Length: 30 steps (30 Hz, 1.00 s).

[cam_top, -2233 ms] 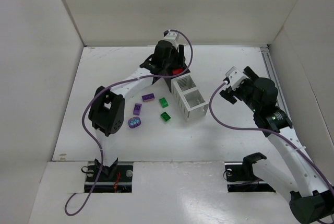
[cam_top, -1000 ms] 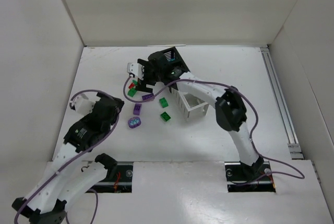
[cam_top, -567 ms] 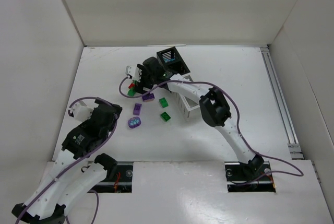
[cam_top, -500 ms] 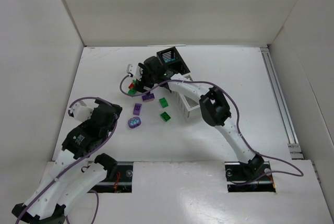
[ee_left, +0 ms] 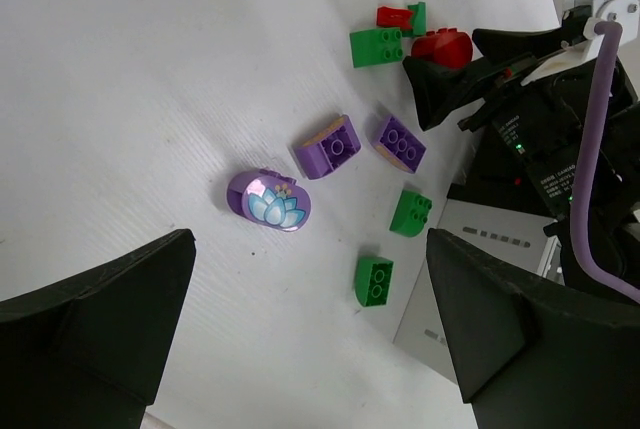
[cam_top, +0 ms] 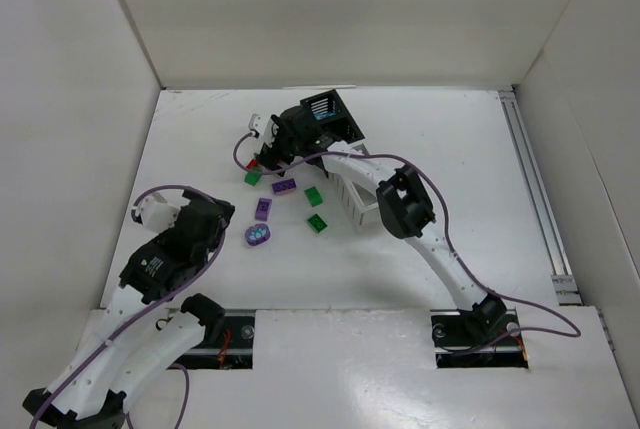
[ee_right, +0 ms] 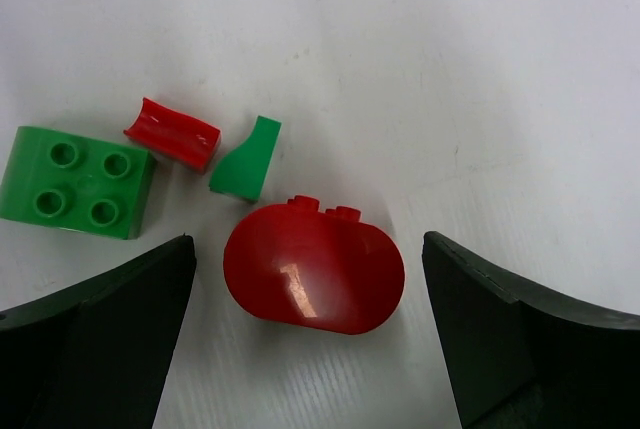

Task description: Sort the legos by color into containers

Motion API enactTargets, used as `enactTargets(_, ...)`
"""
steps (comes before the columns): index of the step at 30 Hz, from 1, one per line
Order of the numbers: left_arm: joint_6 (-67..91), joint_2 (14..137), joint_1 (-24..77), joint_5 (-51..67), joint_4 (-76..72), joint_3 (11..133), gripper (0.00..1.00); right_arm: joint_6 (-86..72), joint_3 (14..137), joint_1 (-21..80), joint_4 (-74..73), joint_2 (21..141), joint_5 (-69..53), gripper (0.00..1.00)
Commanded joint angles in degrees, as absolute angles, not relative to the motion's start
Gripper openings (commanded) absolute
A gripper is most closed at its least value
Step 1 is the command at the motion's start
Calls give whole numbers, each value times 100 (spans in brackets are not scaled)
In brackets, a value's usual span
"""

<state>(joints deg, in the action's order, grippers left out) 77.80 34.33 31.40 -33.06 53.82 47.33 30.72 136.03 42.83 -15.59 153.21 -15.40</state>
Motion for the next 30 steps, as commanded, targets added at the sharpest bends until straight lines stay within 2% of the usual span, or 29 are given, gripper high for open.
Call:
enactTargets(1,7717,3524,3129,-3489,5361,4746,100,2848,13860,4289,-1178,15407,-1740,100)
enactTargets(5,7717,3638,3129,-3542,5309,4799,100,2734,13913,4289,-1055,15469,-1793,93)
enactTargets(6,7717,3639,3129,-3542,5309,4799,100,2733,13913,4289,-1055,15469,-1863,84)
enactTargets(8,7717,3761,3129,-3542,5309,4869,100,2663,13782,4289,-1055,15469,-1915,79)
enactTargets(10,7665,3823,3129,-3594,5309,4930,100,2549,13598,4289,-985,15399,-1995,70)
enactTargets(12,7664,3884,3129,-3595,5256,4983,100,2549,13439,4289,-932,15276,-2056,67)
enactTargets(16,7594,4016,3129,-3595,5186,5036,100,2549,13105,4289,-713,14951,-2257,49)
enactTargets(23,6777,4683,3067,-3384,4825,5299,100,2935,12236,4289,-291,13757,-2768,45)
enactTargets(28,5794,5281,2304,-2919,4107,5467,100,3339,11183,4175,-176,12423,-2821,44)
enactTargets(30,5214,5571,1718,-2332,3535,5467,100,3401,10839,4088,-176,12069,-2821,44)
